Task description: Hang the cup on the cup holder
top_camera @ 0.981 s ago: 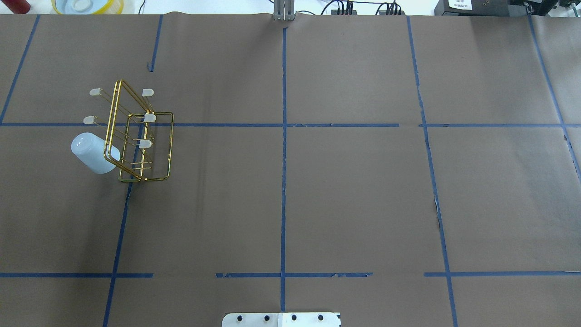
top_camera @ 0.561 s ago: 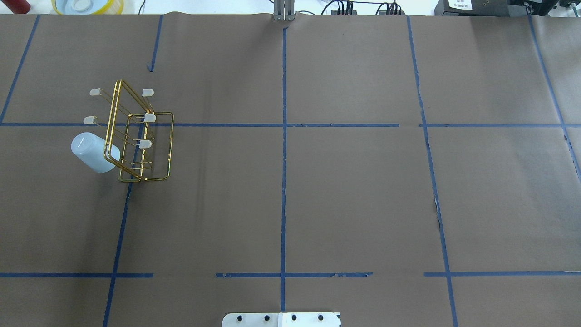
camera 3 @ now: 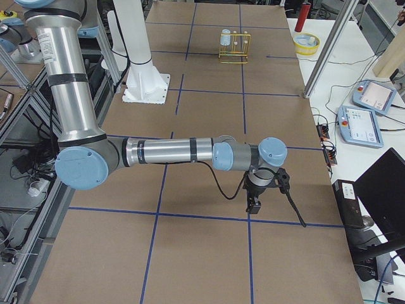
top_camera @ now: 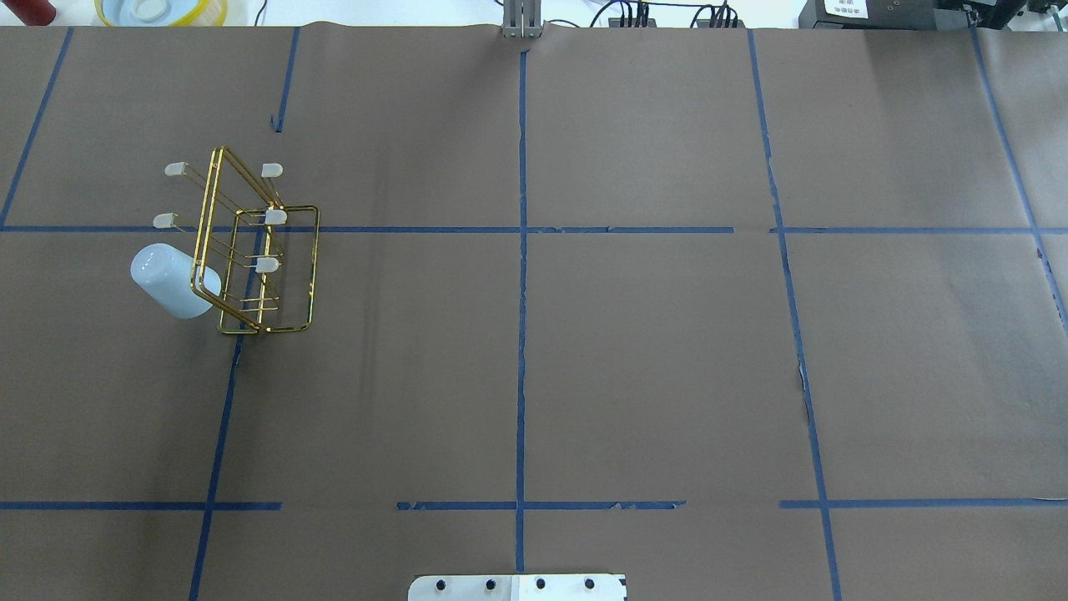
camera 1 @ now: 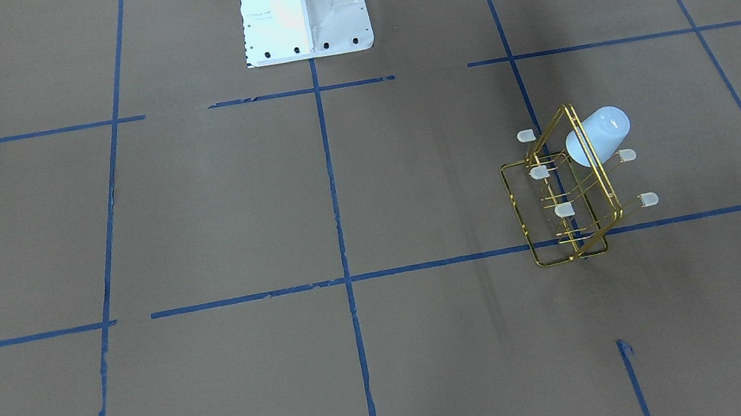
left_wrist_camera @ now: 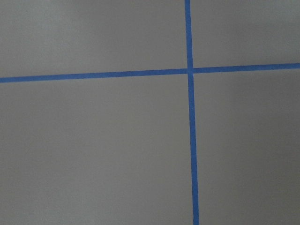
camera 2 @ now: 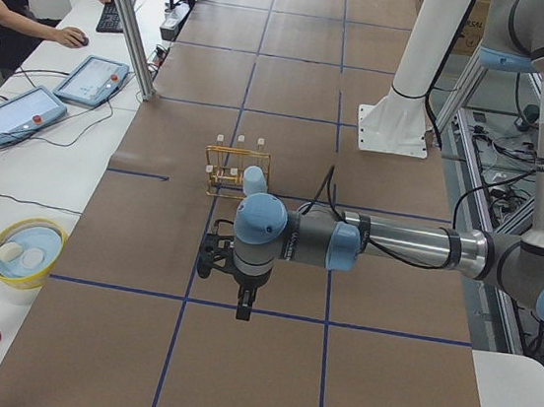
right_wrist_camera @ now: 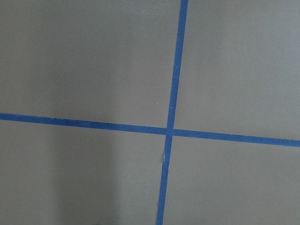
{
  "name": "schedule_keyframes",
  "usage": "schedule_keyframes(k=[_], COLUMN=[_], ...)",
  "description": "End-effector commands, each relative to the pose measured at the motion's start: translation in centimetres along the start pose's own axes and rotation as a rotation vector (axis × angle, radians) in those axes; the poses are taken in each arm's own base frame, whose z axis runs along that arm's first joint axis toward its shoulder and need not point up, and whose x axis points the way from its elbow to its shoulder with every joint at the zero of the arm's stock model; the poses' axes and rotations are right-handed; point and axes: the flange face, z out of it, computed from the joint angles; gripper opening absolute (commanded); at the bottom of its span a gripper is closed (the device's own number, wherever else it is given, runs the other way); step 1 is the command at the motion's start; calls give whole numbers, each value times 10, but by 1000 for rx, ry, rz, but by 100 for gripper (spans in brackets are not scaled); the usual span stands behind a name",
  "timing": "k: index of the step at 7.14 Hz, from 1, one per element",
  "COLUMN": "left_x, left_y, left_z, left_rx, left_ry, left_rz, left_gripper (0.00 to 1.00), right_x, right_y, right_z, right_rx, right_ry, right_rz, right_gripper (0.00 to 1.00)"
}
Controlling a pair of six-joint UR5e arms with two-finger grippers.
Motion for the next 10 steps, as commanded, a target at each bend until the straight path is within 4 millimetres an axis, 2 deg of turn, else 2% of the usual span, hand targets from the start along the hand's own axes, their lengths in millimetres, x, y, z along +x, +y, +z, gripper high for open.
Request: schedule_keyframes(k=[1,4,9,10], left_x=[1,2,10,18], left_y=[1,-1,-14,-26], left_z=[3,3,-5,-13], left_rx=[-16,-15,8,28], left_ry=[19,17,17,16], left_rz=[-7,-4,6,25], left_gripper=[100,100,100,100], right_x=[0,0,0,0], right_y=[0,0,0,0], right_z=[1,0,0,0], right_rx=[-2,-1,-1,1], right_ry=[0,0,0,0], right_rz=[0,1,1,0], right_gripper=[100,100,100,100])
